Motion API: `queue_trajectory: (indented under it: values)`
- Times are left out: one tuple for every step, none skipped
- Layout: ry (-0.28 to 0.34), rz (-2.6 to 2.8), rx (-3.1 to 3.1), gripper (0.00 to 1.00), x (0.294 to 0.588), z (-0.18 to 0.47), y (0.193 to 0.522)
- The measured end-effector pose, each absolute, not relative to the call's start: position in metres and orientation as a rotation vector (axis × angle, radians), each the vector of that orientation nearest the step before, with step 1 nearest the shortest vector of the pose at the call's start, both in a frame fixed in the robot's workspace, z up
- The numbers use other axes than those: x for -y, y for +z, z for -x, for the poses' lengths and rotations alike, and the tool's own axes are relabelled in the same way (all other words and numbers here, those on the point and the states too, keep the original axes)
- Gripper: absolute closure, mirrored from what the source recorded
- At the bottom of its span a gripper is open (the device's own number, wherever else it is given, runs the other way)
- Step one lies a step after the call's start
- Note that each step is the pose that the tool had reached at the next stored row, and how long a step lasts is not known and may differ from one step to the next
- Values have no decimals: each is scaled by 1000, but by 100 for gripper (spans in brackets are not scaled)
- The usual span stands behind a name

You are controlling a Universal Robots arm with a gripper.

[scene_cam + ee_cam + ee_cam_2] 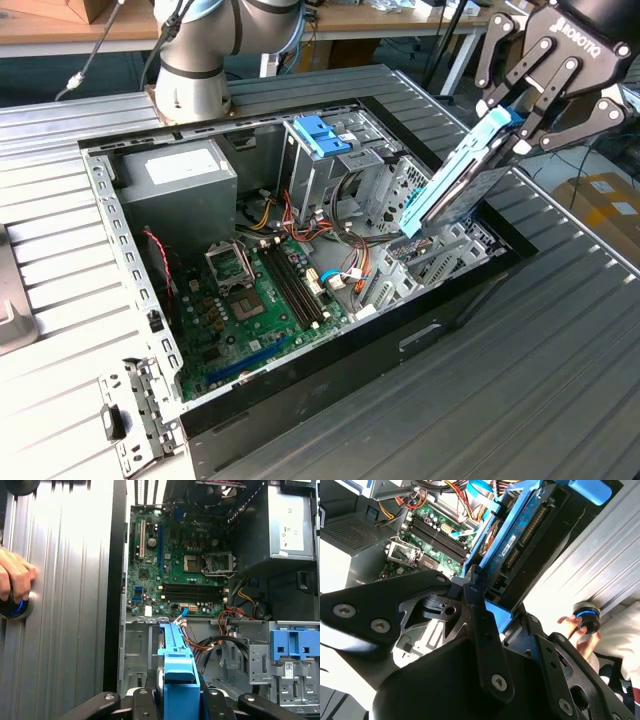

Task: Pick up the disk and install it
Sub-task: 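Insert the disk into the insertion slot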

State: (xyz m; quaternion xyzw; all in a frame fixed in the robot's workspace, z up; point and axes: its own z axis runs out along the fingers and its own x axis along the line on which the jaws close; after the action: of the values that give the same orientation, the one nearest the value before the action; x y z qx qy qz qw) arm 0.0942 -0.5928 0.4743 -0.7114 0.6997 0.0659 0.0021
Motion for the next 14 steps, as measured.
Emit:
queue_trajectory:
  values:
    - [207,2232,-2195,63,594,-94,474]
    - [207,2232,-2195,63,595,-94,474]
    - [207,2232,-2195,63,597,-94,474]
    - [207,2232,-2195,63,599,-94,474]
    - [206,2232,-2195,63,600,-93,474]
    - [207,2232,-2195,63,602,-93,474]
    - [207,2232,-2195,63,603,-93,474]
    - [207,2232,-2195,63,604,-93,474]
    - [207,2232,-2195,63,605,-93,474]
    - [207,2232,-2195,63,605,-93,473]
    - [207,2232,-2195,63,606,-93,472]
    - [206,2232,-2196,63,606,-93,472]
    - [206,2232,-2196,63,606,-93,471]
    - [206,2232,-2196,63,606,-93,471]
